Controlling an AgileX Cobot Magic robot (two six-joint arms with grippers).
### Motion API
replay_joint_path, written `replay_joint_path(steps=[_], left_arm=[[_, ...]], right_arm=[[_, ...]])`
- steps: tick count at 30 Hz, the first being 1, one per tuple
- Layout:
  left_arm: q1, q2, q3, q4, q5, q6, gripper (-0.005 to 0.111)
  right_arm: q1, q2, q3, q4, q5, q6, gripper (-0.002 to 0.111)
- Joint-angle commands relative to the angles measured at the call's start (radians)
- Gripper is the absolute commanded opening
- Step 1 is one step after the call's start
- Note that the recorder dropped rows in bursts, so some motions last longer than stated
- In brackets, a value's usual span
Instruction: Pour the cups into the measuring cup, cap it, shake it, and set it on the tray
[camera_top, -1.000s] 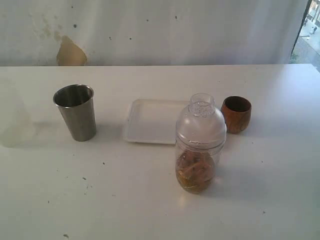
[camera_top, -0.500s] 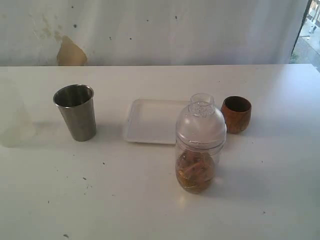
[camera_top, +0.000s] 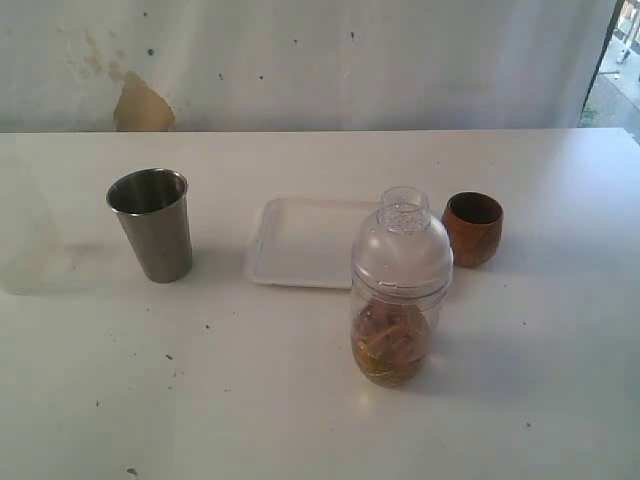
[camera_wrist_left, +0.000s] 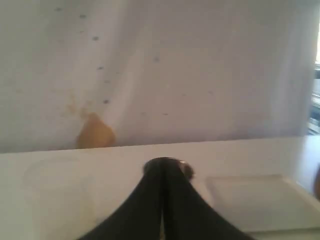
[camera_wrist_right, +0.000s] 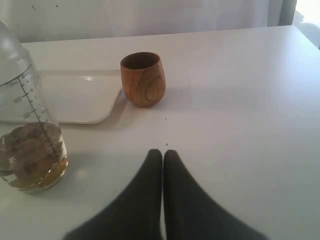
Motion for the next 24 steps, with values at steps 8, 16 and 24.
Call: replay_joint_path(steps=[8, 16, 24], left_arm=[[0.258, -0.133, 0.211, -0.012, -0.004, 0.046, 0.0], [0.26, -0.133, 0.211, -0.008, 0.081, 0.101, 0.0], [0.26, -0.133, 0.211, -0.008, 0.081, 0.101, 0.0]], right_arm=[[-0.005, -0.005, 0.007, 0.0, -0.003, 0.004, 0.0], [-0.005, -0.005, 0.007, 0.0, -0.003, 0.004, 0.0], [-0.005, -0.005, 0.007, 0.0, -0.003, 0.004, 0.0]])
